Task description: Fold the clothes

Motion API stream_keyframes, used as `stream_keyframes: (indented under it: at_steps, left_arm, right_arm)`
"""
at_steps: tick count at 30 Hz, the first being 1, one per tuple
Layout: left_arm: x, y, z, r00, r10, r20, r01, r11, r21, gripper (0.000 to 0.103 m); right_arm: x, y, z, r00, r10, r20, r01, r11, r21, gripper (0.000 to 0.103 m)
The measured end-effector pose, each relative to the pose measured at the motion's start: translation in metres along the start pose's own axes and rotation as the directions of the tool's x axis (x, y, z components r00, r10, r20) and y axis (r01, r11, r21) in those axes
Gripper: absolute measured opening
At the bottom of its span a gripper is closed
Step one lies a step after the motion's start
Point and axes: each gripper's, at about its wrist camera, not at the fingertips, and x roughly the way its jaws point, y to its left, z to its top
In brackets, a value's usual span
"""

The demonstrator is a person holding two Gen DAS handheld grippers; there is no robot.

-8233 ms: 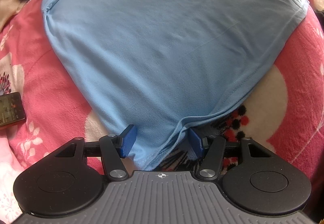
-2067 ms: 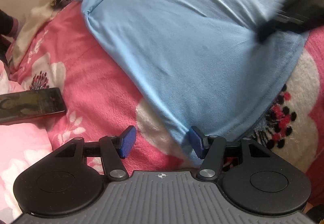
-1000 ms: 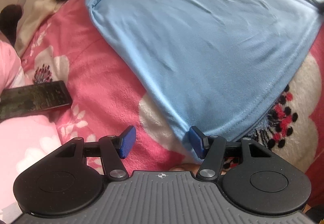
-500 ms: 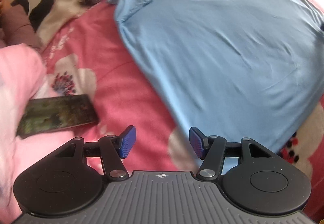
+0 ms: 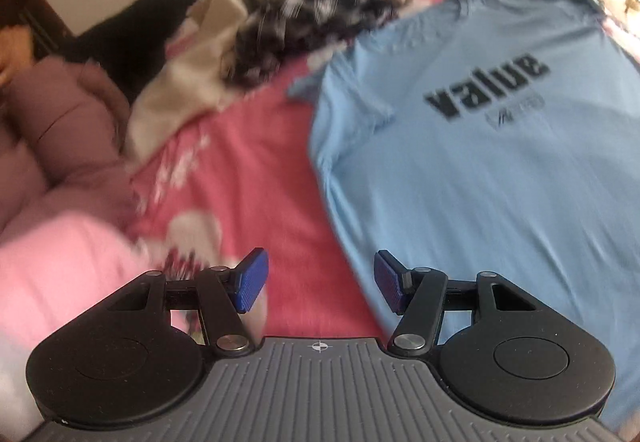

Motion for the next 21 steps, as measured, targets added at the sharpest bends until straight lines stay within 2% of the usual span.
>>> stream_keyframes:
  at_steps: [3, 5, 12, 17, 21]
  left_arm:
    - [0.015, -0.011, 0.008, 0.998, -0.003, 0.058, 0.002, 1.000, 0.010, 0.059]
    - [0.024, -0.018, 0.015, 0.995, -0.014, 0.098, 0.013, 1.000, 0.011, 0.059]
    - [0.065, -0.021, 0.040, 0.978, -0.044, 0.204, 0.054, 0.998, -0.044, 0.059]
    - [0.095, -0.019, 0.051, 0.965, -0.099, 0.243, 0.120, 0.990, -0.073, 0.056]
    - [0.115, -0.025, 0.053, 0.956, -0.151, 0.250, 0.172, 0.983, -0.062, 0.046]
  right_arm:
    - [0.034, 0.016, 0.038, 1.000, 0.019, 0.024, -0.016, 0.993, -0.113, 0.016]
    - [0.056, 0.020, 0.065, 0.999, 0.020, 0.039, -0.014, 0.989, -0.148, 0.017]
    - [0.119, 0.022, 0.149, 0.997, 0.045, 0.060, -0.036, 0.988, -0.150, 0.017]
    - [0.164, 0.036, 0.194, 0.995, 0.095, 0.034, -0.088, 0.983, -0.164, 0.016]
    - [0.209, 0.044, 0.222, 0.992, 0.124, -0.026, -0.126, 0.987, -0.097, 0.016]
